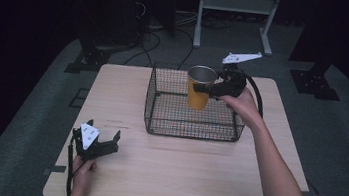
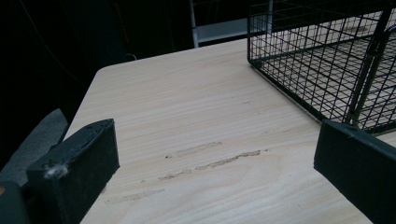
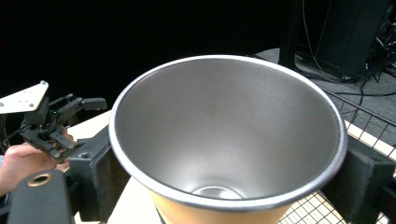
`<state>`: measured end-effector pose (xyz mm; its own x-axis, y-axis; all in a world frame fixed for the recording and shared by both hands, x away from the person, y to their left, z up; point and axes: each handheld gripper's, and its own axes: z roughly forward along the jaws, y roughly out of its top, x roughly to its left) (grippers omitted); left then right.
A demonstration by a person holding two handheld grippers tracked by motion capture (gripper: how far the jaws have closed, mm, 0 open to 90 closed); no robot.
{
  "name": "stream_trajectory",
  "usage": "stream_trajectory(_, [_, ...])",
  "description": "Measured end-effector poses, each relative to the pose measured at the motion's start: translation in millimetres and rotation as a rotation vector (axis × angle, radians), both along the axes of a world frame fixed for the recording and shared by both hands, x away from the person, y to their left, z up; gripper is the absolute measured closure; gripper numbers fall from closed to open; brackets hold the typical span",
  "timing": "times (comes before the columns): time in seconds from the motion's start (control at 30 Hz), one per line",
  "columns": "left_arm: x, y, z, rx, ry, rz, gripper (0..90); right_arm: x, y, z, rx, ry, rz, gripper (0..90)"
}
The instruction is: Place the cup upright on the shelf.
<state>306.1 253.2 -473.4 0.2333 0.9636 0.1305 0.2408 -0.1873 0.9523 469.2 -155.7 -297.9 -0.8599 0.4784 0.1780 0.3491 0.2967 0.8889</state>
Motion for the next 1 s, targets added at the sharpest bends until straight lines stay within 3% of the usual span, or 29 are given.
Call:
stream_trajectory(0.23, [0.0, 0.1, 0.0, 0.0, 0.0, 0.0, 0.0, 8.7, 3.9, -5.5, -0.006, 0.012, -0.002, 12.5])
stream_trajectory(0.87, [-0.1, 0.2, 0.0, -0.003, -0.001, -0.001, 0.0, 30.9, 7.9, -42.7, -0.007, 0.067, 0.023, 12.5])
stream_trajectory(1.0, [-0.1, 0.2, 0.0, -0.003, -0.002, -0.001, 0.0, 34.9, 8.6, -49.6, -0.026, 0.08, 0.023, 12.5])
